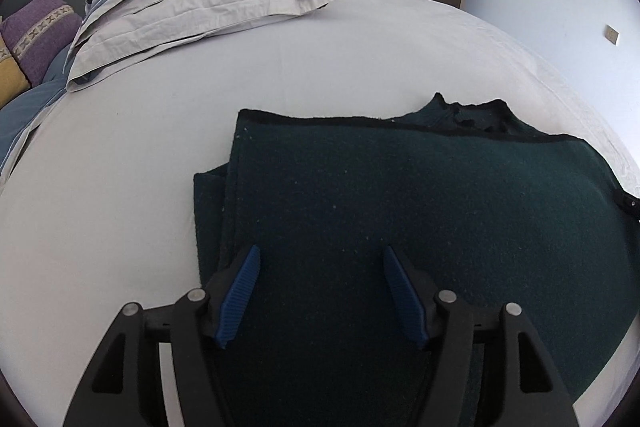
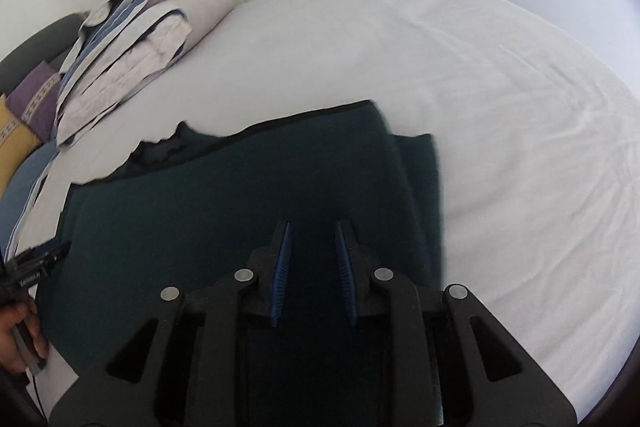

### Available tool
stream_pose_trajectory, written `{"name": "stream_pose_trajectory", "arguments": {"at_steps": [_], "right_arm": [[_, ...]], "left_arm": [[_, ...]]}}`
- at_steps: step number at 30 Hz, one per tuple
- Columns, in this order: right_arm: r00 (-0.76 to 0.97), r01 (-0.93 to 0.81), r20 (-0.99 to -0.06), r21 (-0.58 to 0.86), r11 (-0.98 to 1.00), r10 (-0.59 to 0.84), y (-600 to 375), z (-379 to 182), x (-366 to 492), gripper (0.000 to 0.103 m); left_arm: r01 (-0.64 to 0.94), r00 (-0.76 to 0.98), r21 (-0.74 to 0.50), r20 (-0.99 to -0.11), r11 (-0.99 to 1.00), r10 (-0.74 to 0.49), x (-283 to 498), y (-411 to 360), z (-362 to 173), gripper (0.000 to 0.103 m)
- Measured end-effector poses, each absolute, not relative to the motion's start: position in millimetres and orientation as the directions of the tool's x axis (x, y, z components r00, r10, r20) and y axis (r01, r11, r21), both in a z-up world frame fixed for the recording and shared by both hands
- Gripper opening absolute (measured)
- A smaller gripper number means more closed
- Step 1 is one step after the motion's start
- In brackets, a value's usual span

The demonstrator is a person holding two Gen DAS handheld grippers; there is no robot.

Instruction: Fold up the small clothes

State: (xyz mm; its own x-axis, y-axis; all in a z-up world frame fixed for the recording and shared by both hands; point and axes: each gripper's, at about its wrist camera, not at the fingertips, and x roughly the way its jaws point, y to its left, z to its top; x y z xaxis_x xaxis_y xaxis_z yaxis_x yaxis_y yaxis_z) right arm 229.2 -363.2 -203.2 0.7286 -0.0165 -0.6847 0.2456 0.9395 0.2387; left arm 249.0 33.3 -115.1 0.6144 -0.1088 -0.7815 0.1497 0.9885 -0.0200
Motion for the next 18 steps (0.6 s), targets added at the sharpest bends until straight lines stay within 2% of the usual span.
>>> {"name": "stream_pose_trajectory", "arguments": {"at_steps": [3,8,11,14,18], "right_arm": [[0.755,0.236,-0.656,0.294,0.926,0.016,-359,-190,213,0.022],[0.746,0.016,-0.631,0.337,0.942,0.213,-298,-171,195,0.022],[0.692,-0.09,-0.653,0.344,0.935,0.307,-255,-180,196,0.022],[0.624,-0.13,-0.669,0.421,0.898,0.404,-222,-201,204,0.022],[0.56,-0.17,-0.695,0.436,0.884,0.451,-178,-230,209,0.022]], "left_arm": [[0.15,0.625,-0.009,-0.774,0.989,-0.101,247,32,-116,0.068],[0.15,0.632,0.004,-0.769,0.989,-0.093,245,30,-117,0.069],[0.15,0.636,0.014,-0.767,0.989,-0.085,243,29,-117,0.07],[0.149,0.641,0.023,-0.764,0.989,-0.079,243,28,-118,0.071],[0.148,0.643,0.021,-0.762,0.989,-0.08,242,29,-119,0.072]]}}
